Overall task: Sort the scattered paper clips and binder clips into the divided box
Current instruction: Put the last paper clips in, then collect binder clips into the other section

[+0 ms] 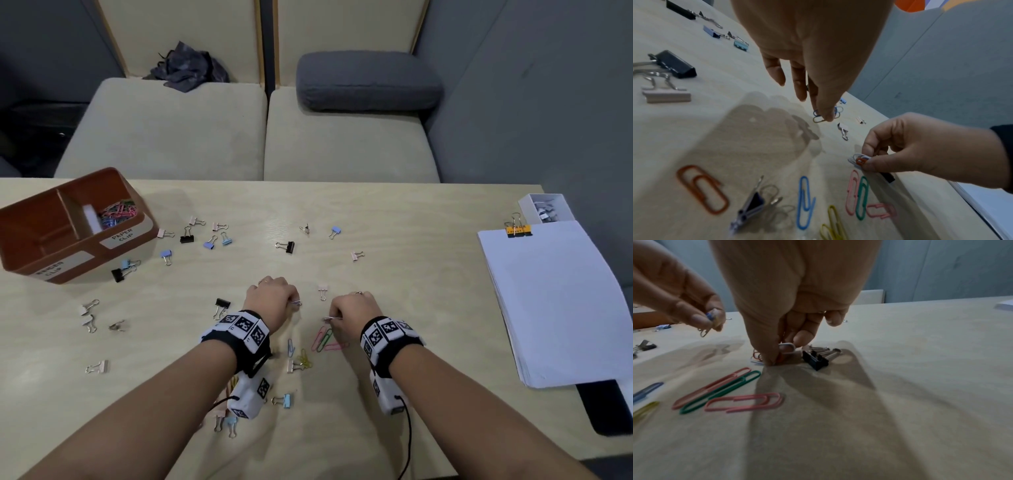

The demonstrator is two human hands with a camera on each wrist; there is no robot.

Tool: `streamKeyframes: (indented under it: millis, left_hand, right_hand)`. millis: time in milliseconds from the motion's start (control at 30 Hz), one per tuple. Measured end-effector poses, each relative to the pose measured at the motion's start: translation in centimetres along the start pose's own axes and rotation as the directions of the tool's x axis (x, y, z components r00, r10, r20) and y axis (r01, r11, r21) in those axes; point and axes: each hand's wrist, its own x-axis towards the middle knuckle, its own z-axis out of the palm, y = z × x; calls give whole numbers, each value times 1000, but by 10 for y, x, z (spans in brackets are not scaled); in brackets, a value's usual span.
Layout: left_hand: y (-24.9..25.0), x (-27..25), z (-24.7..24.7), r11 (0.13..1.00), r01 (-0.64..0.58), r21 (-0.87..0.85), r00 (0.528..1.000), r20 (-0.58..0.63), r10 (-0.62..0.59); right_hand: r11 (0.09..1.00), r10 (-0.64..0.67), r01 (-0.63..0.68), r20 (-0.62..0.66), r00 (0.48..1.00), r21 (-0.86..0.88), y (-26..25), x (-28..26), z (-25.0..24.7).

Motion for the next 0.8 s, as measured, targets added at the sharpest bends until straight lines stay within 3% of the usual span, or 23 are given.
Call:
streamKeyframes:
  millis: [333, 500, 800]
  left_hand:
    - [23, -13, 10, 989, -50, -140, 991, 119, 67]
    - [38, -20, 32, 983, 10, -182, 983, 180, 24]
    - [52, -15, 45, 995, 99, 11, 983, 155, -99]
  right_hand:
    - [982, -18, 10, 40, 999, 190, 23, -29, 3]
    - [970, -59, 49, 33, 998, 238, 19, -45, 14]
    - [1000, -16, 16, 19, 1000, -3, 5, -35, 26]
